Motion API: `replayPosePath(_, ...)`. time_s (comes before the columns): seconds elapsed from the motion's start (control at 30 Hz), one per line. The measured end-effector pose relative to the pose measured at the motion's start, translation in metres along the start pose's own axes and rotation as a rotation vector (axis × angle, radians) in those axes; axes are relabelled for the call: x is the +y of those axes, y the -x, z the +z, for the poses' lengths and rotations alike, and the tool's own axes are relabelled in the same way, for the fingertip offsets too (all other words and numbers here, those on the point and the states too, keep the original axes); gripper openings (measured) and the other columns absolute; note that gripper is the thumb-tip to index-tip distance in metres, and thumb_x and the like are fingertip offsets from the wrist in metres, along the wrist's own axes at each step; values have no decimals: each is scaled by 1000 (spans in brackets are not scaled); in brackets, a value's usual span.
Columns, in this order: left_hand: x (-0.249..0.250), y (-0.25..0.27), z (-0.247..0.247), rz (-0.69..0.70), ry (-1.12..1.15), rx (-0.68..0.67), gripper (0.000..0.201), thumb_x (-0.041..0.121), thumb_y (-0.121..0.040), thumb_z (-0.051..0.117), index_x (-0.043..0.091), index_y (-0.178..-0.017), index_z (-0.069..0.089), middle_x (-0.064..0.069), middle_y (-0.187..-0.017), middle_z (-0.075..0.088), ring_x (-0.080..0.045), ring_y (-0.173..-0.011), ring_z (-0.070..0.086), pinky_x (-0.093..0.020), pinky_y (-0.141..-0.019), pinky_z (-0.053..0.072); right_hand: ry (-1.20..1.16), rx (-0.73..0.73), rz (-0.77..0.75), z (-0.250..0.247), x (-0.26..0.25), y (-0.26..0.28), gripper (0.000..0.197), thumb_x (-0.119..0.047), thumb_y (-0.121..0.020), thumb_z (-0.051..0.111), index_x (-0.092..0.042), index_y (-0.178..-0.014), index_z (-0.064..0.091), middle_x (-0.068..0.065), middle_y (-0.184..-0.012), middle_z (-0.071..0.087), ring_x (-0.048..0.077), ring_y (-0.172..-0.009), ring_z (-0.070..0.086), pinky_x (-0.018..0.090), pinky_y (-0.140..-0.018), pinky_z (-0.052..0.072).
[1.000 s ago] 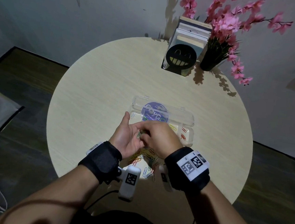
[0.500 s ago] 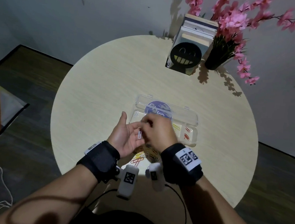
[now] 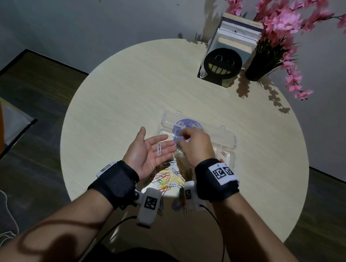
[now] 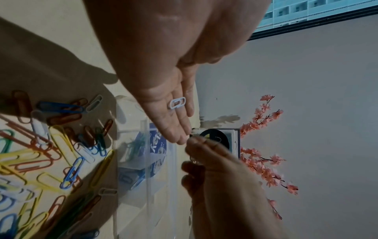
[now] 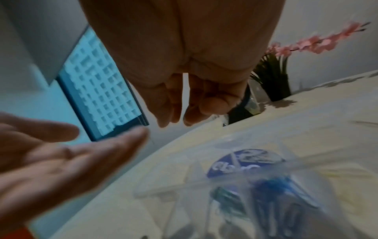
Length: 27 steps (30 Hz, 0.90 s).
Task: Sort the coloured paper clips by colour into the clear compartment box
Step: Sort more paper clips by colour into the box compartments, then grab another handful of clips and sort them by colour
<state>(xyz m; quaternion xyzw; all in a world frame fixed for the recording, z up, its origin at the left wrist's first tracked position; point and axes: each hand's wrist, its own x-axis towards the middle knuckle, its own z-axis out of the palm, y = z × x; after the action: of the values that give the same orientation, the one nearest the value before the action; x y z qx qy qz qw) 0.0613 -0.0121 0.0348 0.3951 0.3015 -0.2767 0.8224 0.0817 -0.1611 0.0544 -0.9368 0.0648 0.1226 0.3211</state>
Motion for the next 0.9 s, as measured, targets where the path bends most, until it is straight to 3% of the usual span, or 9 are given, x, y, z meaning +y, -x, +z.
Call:
replayPosePath(0.1,-2,-2,3,-13,13,-54,75,60,-97,17,0,-121,56,-14,-86,72,-19,-67,69,-30,-64,57,40,-111,-152,10,-19,18,23,-18,-81,61,-19,-103,68,4,-98,61,20,-91,58,34,-79,49)
replayPosePath(0.23,-5,-4,5,9,-9,-86,71,57,-98,15,3,-130,49,-4,-63,67,-11,-45,55,-20,-47,47,121,-176,-178,24,-29,25,21,-13,-85,59,-20,-105,62,1,-89,50,21,-84,54,29,-65,39)
replayPosePath(0.33,-4,-6,2,42,-14,-61,66,55,-99,18,7,-129,51,-2,-70,65,-13,-55,60,-23,-54,51,-2,-205,-136,27,-33,25,15,-6,-83,58,-20,-89,61,-1,-81,60,18,-75,59,26,-62,45)
replayPosePath(0.4,0,-7,-1,70,-51,-47,63,54,-99,21,7,-126,53,-5,-82,66,-18,-70,63,-31,-66,51,-91,-169,-52,24,-33,16,19,-6,-83,56,-24,-78,59,-7,-69,55,9,-59,52,18,-51,40)
replayPosePath(0.5,7,-7,-6,109,-154,26,48,45,-101,29,9,-115,57,-11,-99,67,-24,-85,66,-35,-73,54,-88,-70,48,23,-32,-4,10,-9,-84,56,-16,-84,63,3,-77,62,16,-62,52,23,-54,39)
replayPosePath(0.57,10,-8,-11,113,-179,78,37,36,-101,36,9,-109,59,-12,-100,65,-24,-83,64,-34,-70,55,-72,-60,82,27,-29,-17,6,-13,-85,62,-14,-89,65,8,-90,66,19,-74,55,23,-63,39)
replayPosePath(0.7,11,-8,-17,126,-205,133,20,21,-96,47,7,-101,60,-11,-87,64,-23,-73,61,-31,-61,55,-13,-149,103,33,-15,-27,23,-11,-86,61,-15,-108,67,9,-110,66,24,-100,61,26,-81,45)
replayPosePath(0.8,11,-6,-24,137,-301,163,14,17,-92,53,7,-95,62,-11,-82,64,-25,-69,59,-33,-62,52,-59,-100,124,24,-2,-20,25,-9,-87,58,-19,-108,67,6,-109,68,24,-97,63,29,-86,50)
replayPosePath(0.9,7,-6,-34,127,-462,187,16,13,-92,52,3,-98,63,-19,-85,60,-26,-67,54,-37,-67,48,-68,-29,130,4,21,2,12,-10,-85,59,-17,-91,68,2,-90,68,20,-83,61,25,-73,46)
